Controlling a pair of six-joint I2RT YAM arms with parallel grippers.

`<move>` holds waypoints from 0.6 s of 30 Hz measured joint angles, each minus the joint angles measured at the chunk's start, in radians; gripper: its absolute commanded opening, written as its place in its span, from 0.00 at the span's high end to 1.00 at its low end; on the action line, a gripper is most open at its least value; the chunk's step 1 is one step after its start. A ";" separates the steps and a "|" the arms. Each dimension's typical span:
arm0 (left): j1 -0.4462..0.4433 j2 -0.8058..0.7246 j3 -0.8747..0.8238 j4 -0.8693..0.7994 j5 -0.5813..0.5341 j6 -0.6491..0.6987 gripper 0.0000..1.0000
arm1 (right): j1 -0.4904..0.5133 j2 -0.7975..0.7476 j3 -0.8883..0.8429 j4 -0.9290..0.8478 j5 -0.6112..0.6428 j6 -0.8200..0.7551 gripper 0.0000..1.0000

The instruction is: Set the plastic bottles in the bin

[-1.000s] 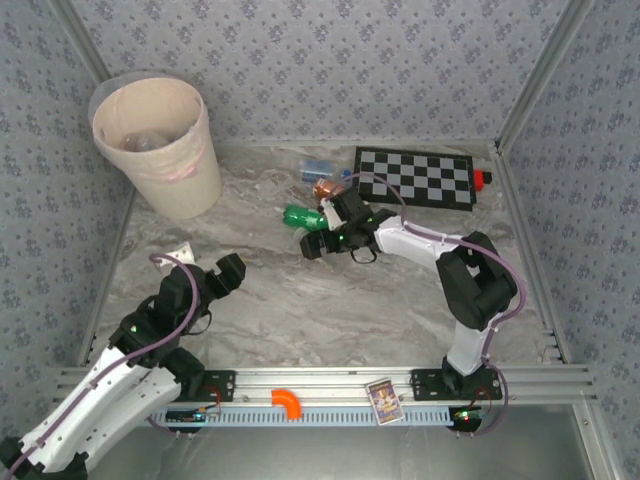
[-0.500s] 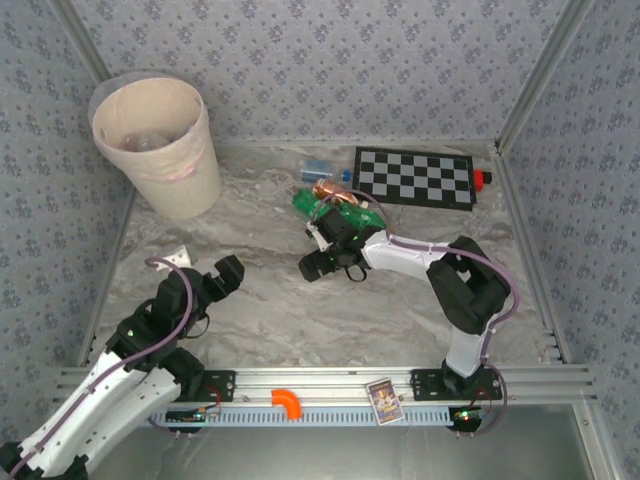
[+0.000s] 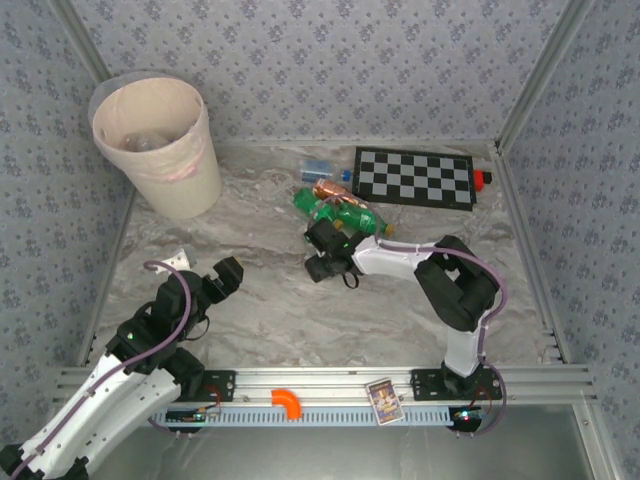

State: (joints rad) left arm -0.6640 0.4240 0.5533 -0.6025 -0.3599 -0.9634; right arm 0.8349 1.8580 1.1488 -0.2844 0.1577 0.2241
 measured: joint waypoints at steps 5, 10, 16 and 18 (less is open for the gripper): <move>0.000 -0.005 -0.004 0.028 0.023 0.000 0.05 | 0.014 -0.020 -0.026 0.015 0.015 -0.004 0.41; 0.000 0.006 -0.015 0.103 0.080 -0.002 0.14 | 0.039 -0.097 -0.074 0.039 0.026 -0.007 0.40; 0.000 0.107 -0.020 0.250 0.172 -0.008 0.20 | 0.121 -0.254 -0.140 0.099 0.057 -0.039 0.40; 0.000 0.159 -0.020 0.298 0.204 -0.008 0.21 | 0.153 -0.311 -0.167 0.126 0.069 -0.055 0.40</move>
State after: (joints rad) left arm -0.6640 0.5835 0.5331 -0.3046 -0.1558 -0.9710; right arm 0.9874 1.5471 0.9817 -0.1581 0.2264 0.1692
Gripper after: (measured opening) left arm 0.796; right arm 0.600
